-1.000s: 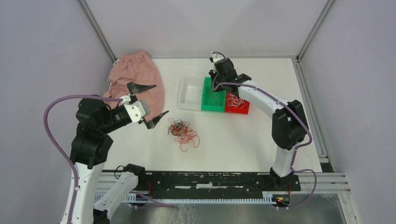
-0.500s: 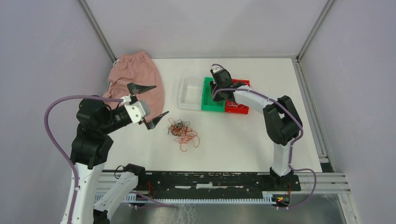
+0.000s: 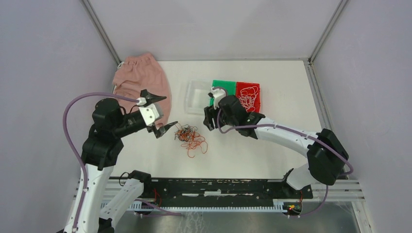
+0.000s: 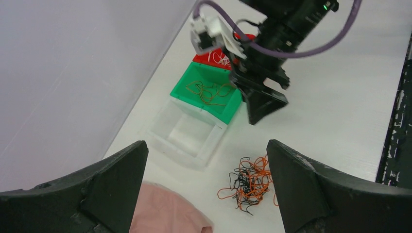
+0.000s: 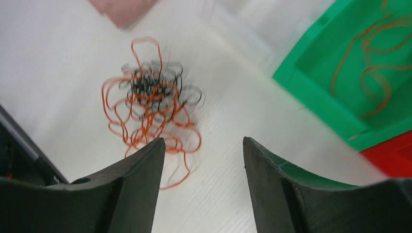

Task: Untangle the cables
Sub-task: Place the cable in the bin, then untie the cable.

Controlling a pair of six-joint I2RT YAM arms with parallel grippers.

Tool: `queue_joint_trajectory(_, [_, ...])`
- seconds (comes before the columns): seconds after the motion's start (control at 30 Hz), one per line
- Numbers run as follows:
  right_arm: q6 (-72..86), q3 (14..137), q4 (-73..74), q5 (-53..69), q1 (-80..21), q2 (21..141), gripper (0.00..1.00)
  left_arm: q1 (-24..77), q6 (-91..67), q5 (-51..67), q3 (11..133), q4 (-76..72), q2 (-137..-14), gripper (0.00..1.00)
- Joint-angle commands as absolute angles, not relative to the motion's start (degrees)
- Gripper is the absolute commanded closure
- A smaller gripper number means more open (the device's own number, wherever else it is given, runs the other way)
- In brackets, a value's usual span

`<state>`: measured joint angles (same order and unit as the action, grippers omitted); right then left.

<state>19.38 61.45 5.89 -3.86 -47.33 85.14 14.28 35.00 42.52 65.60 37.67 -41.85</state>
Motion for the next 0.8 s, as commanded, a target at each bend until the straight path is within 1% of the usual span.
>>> queue_joint_trajectory(0.0, [22.92,53.83,0.4,5.2,-49.04,86.28,0.3,14.51,37.24,42.23,65.83,38.43,-40.68,0.01])
queue_joint_trajectory(0.07, [24.49,52.46,-1.21,9.46,-49.38,87.7,0.28,14.52,37.59,42.19,65.62,38.66,-40.38,0.01])
queue_joint_trajectory(0.23, [26.52,53.59,-0.85,13.69,-49.92,93.95,0.28,14.49,37.61,42.36,65.37,38.9,-39.85,0.01])
queue_joint_trajectory(0.4, [29.31,54.4,-2.93,19.19,-49.91,99.35,0.33,14.57,38.81,42.25,65.72,40.3,-39.4,0.01])
queue_joint_trajectory(0.5, [30.34,54.62,-3.31,20.91,-49.88,101.42,0.39,14.57,38.82,42.64,65.82,40.68,-39.29,0.01])
queue_joint_trajectory(0.57, [31.21,54.19,-4.13,22.15,-49.91,101.85,0.46,14.5,38.47,42.95,66.04,40.78,-39.38,0.01])
queue_joint_trajectory(0.6, [31.5,53.97,-4.41,22.75,-49.91,101.86,0.52,14.5,38.38,43.12,66.07,40.86,-39.48,0.01])
queue_joint_trajectory(0.7, [31.96,52.74,-4.67,22.09,-49.92,99.98,0.77,14.51,37.84,43.37,65.72,40.87,-39.48,0.0])
queue_joint_trajectory(0.77, [32.52,51.3,-5.54,21.67,-49.95,96.85,0.85,14.52,37.81,43.61,65.18,41.44,-39.38,0.01])
